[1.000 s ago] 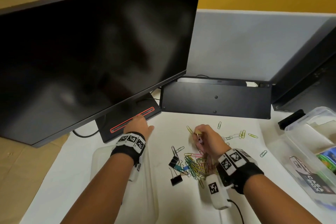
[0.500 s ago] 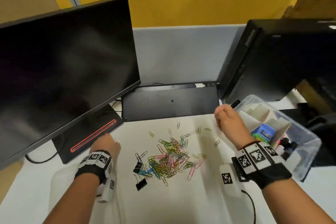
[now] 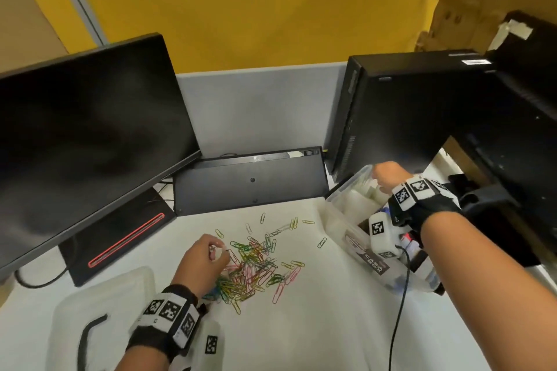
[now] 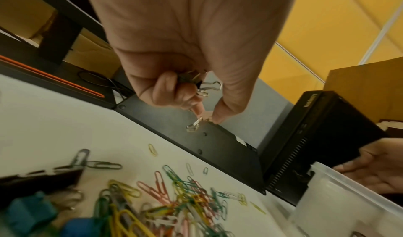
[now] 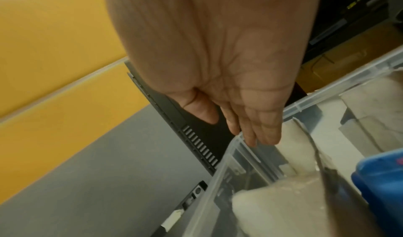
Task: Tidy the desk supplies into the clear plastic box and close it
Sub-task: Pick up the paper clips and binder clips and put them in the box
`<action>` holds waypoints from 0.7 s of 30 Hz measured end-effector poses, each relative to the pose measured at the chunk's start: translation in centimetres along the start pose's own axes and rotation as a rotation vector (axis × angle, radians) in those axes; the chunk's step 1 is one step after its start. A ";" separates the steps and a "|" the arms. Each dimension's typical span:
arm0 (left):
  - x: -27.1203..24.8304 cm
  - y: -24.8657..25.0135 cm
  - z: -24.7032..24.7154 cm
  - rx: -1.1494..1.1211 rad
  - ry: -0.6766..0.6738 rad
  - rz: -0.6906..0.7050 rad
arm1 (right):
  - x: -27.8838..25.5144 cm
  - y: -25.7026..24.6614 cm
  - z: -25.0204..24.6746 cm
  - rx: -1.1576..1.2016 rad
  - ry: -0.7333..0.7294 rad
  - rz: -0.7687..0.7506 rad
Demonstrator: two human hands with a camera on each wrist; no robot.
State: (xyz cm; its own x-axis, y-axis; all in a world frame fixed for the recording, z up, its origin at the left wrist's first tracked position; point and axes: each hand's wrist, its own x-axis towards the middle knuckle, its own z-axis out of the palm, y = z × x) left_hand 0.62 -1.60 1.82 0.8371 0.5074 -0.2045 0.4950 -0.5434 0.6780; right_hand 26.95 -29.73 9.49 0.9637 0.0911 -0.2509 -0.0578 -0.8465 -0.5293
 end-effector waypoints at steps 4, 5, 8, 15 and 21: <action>-0.2 2.6 1.5 -0.005 -0.029 0.068 | -3.6 2.2 -0.6 0.007 0.010 -0.064; -0.3 3.4 1.9 -0.009 -0.034 0.096 | -4.7 3.2 -0.5 -0.004 0.024 -0.087; -0.3 6.9 3.2 -0.005 -0.046 0.200 | -7.4 7.7 -0.2 -0.076 0.039 -0.102; 1.1 17.2 8.4 0.116 -0.117 0.457 | -8.2 14.5 2.7 -0.287 0.228 -0.025; 5.6 25.1 14.3 0.519 -0.197 0.624 | -8.2 14.7 3.4 -0.309 0.291 -0.051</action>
State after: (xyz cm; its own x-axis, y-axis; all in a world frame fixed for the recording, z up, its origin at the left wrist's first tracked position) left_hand 21.04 -21.96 7.60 0.9947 -0.0890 -0.0513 -0.0692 -0.9494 0.3063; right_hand 17.32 -41.12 1.04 0.9992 0.0223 0.0318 0.0297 -0.9661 -0.2566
